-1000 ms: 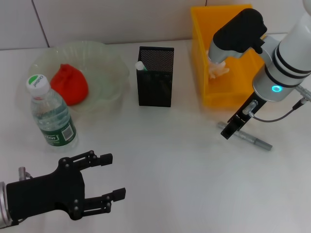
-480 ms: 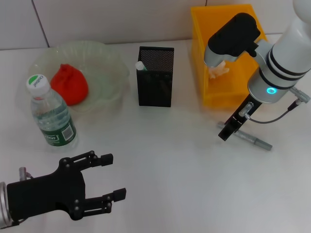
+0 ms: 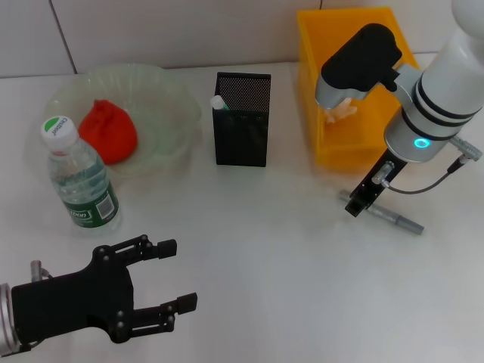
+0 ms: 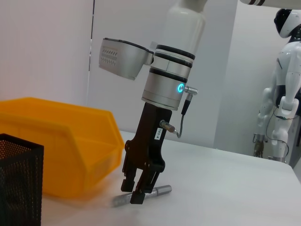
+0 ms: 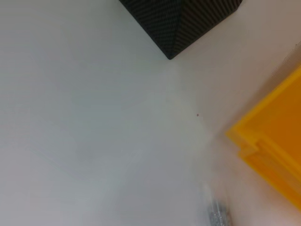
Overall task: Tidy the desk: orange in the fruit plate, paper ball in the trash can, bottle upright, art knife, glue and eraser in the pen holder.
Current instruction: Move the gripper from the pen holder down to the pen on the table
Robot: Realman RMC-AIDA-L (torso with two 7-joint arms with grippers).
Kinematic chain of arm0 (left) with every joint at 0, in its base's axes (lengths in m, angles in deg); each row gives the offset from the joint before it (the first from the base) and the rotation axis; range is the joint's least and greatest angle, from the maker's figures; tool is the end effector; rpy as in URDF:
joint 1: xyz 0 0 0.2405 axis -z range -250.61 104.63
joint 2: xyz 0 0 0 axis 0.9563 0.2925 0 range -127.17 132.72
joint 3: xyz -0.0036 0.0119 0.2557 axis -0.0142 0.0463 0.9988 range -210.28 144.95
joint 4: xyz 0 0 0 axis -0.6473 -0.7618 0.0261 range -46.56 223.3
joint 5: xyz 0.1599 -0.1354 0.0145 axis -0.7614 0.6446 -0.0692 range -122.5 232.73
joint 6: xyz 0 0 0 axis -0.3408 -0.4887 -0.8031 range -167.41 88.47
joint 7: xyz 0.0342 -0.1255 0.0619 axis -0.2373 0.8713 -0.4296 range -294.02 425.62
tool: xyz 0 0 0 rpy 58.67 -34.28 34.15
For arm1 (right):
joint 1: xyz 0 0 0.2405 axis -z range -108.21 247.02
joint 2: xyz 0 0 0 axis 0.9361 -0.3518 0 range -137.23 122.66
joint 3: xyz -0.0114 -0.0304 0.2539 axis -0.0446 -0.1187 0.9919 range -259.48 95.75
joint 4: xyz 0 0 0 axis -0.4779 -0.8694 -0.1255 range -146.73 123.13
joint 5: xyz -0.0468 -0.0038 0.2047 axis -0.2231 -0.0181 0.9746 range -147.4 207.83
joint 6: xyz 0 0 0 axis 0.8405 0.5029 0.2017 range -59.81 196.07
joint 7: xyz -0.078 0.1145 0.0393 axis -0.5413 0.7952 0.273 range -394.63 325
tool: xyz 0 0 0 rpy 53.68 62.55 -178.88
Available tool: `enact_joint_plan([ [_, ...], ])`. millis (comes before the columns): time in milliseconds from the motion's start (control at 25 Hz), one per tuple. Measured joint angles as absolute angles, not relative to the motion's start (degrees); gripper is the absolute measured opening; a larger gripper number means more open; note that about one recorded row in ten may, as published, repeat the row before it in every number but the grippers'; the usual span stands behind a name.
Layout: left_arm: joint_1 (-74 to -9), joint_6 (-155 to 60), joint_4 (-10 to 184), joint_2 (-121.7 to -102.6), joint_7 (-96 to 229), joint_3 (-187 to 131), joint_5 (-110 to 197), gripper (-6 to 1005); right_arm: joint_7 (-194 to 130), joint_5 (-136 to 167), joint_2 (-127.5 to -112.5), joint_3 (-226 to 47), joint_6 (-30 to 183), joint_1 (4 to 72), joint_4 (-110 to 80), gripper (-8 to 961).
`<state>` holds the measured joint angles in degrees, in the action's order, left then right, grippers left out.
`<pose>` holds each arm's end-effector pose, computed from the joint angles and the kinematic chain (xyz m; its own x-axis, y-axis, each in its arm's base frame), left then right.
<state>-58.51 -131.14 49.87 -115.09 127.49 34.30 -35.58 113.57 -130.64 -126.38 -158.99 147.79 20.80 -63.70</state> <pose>-0.2771 0.2503 -0.0283 0.8061 0.1651 0.5683 0.2720 -0.9562 -0.1079 0.2026 0.3973 -0.0254 0.6228 -0.7032 0.3431 -0.4817 -0.6901 -0.5401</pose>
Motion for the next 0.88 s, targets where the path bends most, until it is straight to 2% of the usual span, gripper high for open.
enact_joint_plan([
  [120, -58.5, -131.1, 49.9, -115.12, 127.5, 34.3, -35.6, 804, 113.1, -130.6, -126.38, -159.0, 147.8, 20.8, -63.7, 443],
  [880, -58.6, -131.5, 49.9, -115.34, 128.0, 34.3, -35.6, 804, 110.6, -130.6, -126.38, -158.6, 147.0, 20.7, -61.7, 403],
])
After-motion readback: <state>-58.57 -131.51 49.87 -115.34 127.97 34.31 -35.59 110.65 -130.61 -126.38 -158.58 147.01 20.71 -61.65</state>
